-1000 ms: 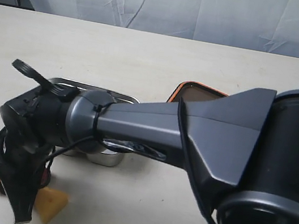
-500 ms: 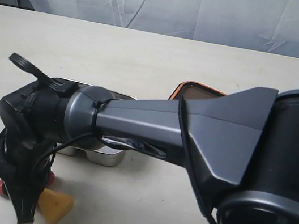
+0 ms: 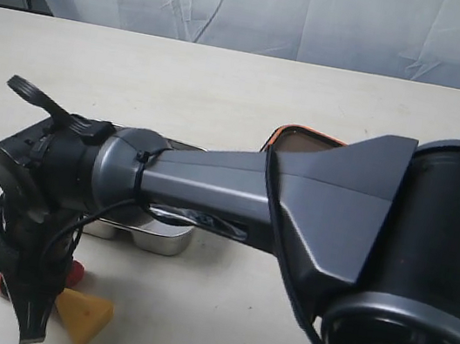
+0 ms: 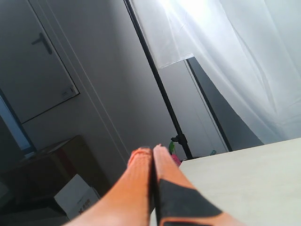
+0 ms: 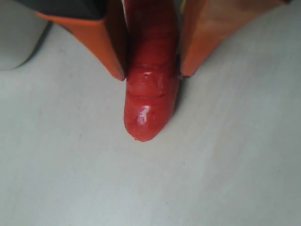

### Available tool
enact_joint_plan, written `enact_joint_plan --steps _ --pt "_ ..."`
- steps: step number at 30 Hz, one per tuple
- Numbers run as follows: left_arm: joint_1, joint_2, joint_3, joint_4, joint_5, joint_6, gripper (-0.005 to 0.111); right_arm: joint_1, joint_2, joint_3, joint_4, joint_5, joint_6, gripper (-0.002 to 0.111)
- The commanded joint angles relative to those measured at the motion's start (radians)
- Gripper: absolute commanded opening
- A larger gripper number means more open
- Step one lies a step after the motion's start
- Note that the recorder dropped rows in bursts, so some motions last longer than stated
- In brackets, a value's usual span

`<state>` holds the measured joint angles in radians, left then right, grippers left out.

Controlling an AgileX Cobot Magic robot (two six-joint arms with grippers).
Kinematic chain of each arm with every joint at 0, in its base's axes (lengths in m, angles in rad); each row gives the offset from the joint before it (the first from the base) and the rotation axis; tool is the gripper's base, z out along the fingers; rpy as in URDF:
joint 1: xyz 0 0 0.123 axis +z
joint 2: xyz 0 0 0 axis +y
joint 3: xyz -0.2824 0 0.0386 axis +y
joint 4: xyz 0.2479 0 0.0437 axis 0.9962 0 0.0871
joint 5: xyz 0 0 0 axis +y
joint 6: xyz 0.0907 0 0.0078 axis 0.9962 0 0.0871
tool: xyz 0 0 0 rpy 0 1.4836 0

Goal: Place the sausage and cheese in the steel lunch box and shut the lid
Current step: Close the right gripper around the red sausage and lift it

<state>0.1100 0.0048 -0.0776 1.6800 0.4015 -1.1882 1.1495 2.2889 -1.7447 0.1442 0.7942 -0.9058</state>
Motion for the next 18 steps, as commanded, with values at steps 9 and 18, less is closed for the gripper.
enact_joint_plan --steps 9,18 --pt "0.001 -0.005 -0.007 0.015 -0.001 -0.009 0.000 0.002 -0.024 -0.018 -0.004 0.023 0.021 -0.001" --pt "0.001 -0.005 -0.007 0.015 -0.001 -0.009 0.000 0.002 -0.051 -0.018 -0.013 0.002 0.023 -0.001"
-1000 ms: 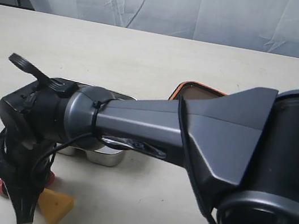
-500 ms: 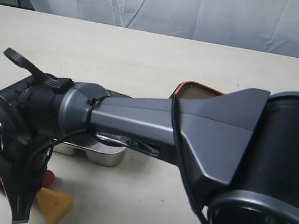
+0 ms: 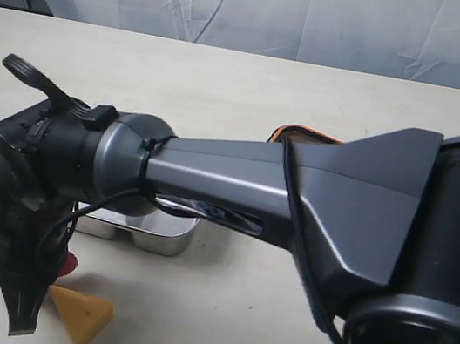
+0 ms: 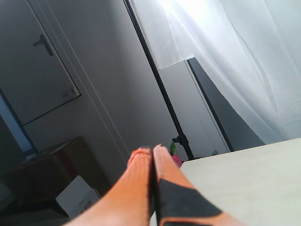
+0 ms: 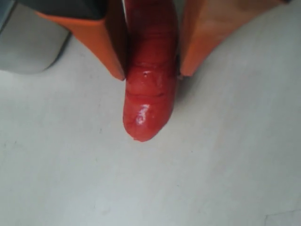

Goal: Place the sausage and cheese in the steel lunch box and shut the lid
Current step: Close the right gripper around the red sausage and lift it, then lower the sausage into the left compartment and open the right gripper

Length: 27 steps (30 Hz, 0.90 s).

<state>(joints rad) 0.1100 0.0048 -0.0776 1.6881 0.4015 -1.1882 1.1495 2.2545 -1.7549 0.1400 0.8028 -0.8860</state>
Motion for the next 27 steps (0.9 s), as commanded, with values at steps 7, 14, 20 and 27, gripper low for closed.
enact_joint_plan --steps 7,14,20,27 --pt "0.001 -0.005 -0.007 0.007 -0.001 -0.009 0.000 0.000 -0.053 -0.008 -0.026 -0.031 0.008 -0.001" --pt "0.001 -0.005 -0.007 0.007 -0.001 -0.009 0.000 -0.055 -0.097 -0.008 -0.042 -0.057 0.015 -0.001" --pt "0.001 -0.005 -0.007 0.012 -0.001 -0.009 0.000 -0.115 -0.107 -0.008 -0.045 -0.121 0.026 -0.001" --pt "0.001 -0.005 -0.007 0.014 -0.001 -0.009 0.000 -0.194 -0.089 -0.008 -0.043 -0.203 0.043 -0.001"
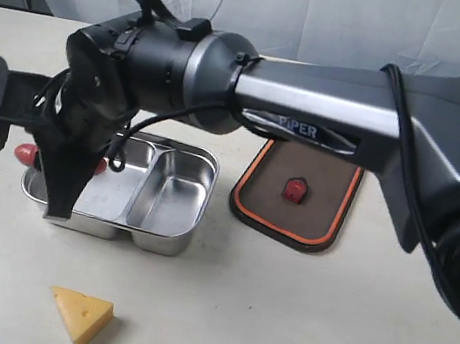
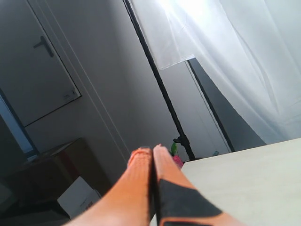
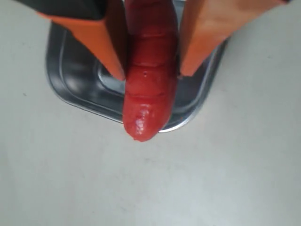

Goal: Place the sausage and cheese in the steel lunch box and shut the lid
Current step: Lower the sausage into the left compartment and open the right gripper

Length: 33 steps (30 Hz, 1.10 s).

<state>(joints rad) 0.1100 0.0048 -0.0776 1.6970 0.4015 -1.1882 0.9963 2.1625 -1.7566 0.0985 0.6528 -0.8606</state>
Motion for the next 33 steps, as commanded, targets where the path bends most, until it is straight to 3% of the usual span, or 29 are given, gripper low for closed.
enact_joint_plan --steps 1,6,8,11,13,22,29,33 --pt "0.001 -0.005 -0.007 0.005 -0.001 -0.009 0.000 -0.052 0.007 -0.006 -0.002 -0.062 0.024 -0.001" --pt "0.001 -0.005 -0.007 0.005 0.001 -0.009 0.000 -0.094 0.035 -0.006 0.007 -0.066 0.116 0.002" --pt "0.001 -0.005 -0.007 0.005 0.001 -0.009 0.000 -0.098 0.038 -0.006 0.017 -0.066 0.125 0.013" --pt "0.001 -0.005 -0.007 0.005 0.001 -0.009 0.000 -0.099 0.039 -0.006 0.015 -0.066 0.125 0.043" --pt "0.001 -0.005 -0.007 0.005 0.001 -0.009 0.000 -0.099 0.039 -0.006 0.015 -0.062 0.125 0.057" --pt "0.001 -0.005 -0.007 -0.008 -0.059 -0.025 0.000 -0.099 0.027 -0.006 -0.001 0.051 0.159 0.053" --pt "0.001 -0.005 -0.007 -0.104 -0.339 -0.121 0.000 -0.099 -0.027 -0.006 -0.011 0.283 0.299 0.053" --pt "0.001 -0.005 -0.003 -0.203 -0.466 -0.121 0.000 -0.086 -0.043 -0.006 0.090 0.357 0.302 0.053"
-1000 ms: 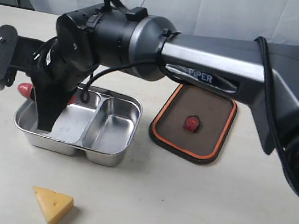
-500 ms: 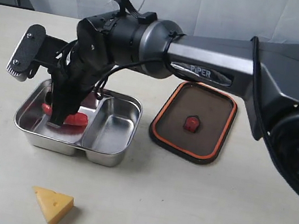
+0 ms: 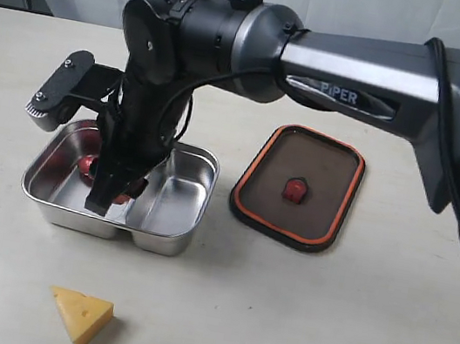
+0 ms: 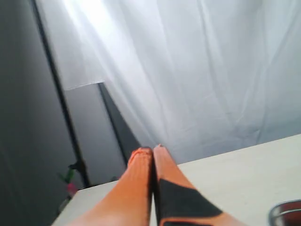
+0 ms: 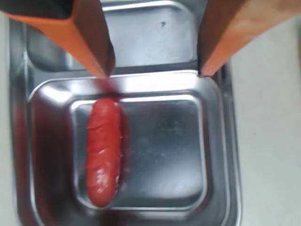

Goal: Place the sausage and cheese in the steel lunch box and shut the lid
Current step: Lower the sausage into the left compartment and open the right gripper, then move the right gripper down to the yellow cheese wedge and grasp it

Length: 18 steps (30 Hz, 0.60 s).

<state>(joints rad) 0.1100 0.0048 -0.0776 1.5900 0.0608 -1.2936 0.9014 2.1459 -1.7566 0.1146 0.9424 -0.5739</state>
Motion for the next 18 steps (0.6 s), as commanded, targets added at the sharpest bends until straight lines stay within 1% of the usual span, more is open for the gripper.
enact_joint_plan --steps 1,4,6,8,10,13,18 --pt "0.001 -0.005 0.002 -0.116 -0.133 -0.015 0.000 0.016 -0.026 -0.006 0.092 0.076 0.015 0.053" --pt "0.001 -0.005 0.040 -0.176 -0.105 -0.015 0.000 0.044 -0.026 -0.006 0.106 0.096 0.015 0.053" --pt "0.001 -0.005 0.077 -0.268 -0.061 -0.015 0.000 0.068 -0.026 -0.006 0.100 0.112 0.015 0.053" --pt "0.001 -0.005 0.078 -0.368 0.000 -0.015 0.000 0.088 -0.026 -0.006 0.098 0.122 0.015 0.053" --pt "0.001 -0.005 0.078 -0.433 0.056 -0.011 0.000 0.105 -0.026 -0.006 0.100 0.124 0.026 0.053" --pt "0.001 -0.005 0.078 -0.443 0.133 -0.011 0.000 0.127 -0.026 -0.004 0.104 0.128 0.050 0.053" --pt "0.001 -0.005 0.078 -0.447 0.163 -0.011 0.000 0.148 -0.024 0.010 0.180 0.165 0.067 0.053"
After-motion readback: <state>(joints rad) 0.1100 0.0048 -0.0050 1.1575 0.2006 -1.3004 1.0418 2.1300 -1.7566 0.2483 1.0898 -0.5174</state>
